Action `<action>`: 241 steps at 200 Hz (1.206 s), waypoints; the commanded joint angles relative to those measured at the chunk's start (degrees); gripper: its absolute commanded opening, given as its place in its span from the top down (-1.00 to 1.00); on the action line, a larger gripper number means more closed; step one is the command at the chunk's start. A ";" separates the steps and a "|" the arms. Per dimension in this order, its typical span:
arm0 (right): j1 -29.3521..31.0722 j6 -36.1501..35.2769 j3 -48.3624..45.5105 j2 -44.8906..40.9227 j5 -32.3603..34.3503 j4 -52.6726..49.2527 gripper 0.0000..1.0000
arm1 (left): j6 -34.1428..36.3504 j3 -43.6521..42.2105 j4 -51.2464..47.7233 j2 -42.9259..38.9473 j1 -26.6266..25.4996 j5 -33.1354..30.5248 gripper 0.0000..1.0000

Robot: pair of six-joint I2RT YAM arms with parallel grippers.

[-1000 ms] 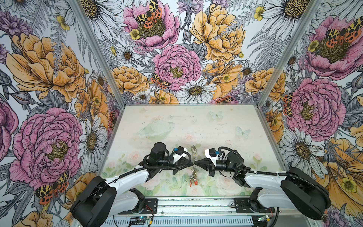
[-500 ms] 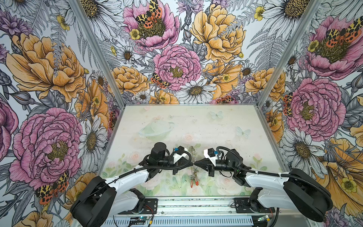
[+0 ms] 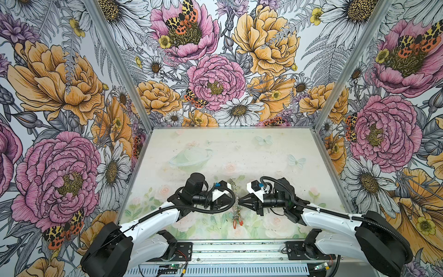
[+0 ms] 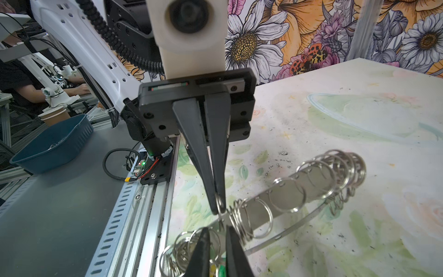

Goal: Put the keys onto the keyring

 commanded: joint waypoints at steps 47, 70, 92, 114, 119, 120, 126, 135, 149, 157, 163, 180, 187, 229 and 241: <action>-0.12 0.17 1.54 0.89 -2.88 0.91 0.70 | 3.96 4.13 -3.54 -0.07 -2.36 -1.76 1.00; -0.15 0.06 1.83 0.72 -2.96 0.11 0.77 | 4.60 4.45 -4.55 0.25 -2.59 -2.12 1.00; -0.16 -0.09 2.30 1.05 -2.84 -0.52 0.80 | 5.36 5.22 -6.47 0.96 -3.04 -3.00 1.00; 0.06 -1.02 3.12 2.03 -2.58 -2.49 0.82 | 6.05 5.95 -7.79 1.77 -3.47 -3.57 1.00; 0.22 -1.59 3.40 2.22 -2.05 -3.39 0.84 | 6.08 6.08 -7.96 1.92 -3.57 -3.53 1.00; 0.25 -1.68 3.47 2.30 -1.86 -3.61 0.84 | 6.12 6.10 -8.02 1.98 -3.57 -3.60 1.00; 0.45 -2.58 3.76 2.50 -0.67 -4.79 0.85 | 6.30 6.33 -8.39 2.17 -3.64 -3.65 1.00; 0.69 -3.46 3.99 2.72 0.50 -5.90 0.86 | 6.45 6.69 -8.85 2.51 -3.75 -3.81 1.00; 0.80 -3.45 4.59 3.33 0.36 -6.64 0.92 | 6.66 6.83 -9.04 2.72 -3.79 -3.79 1.00; 0.88 -3.53 4.75 3.44 0.31 -6.89 0.96 | 6.65 6.83 -9.07 2.71 -3.76 -3.89 1.00; 0.89 -3.64 4.78 3.40 0.50 -6.96 0.99 | 6.68 6.83 -9.11 2.69 -3.75 -3.83 1.00; 0.89 -3.57 4.69 3.09 0.83 -6.92 1.00 | 6.84 6.74 -9.29 2.81 -3.73 -3.96 1.00; 0.89 -3.29 4.62 2.82 0.94 -6.56 1.00 | 6.89 6.68 -9.17 2.74 -3.61 -3.57 1.00; -0.08 0.61 0.08 -2.31 3.42 2.69 1.00 | 1.16 1.97 -0.24 -1.09 0.07 0.55 0.71; -0.54 2.05 -0.81 -3.05 3.11 5.15 1.00 | 1.02 1.64 0.10 -1.57 0.12 0.27 0.65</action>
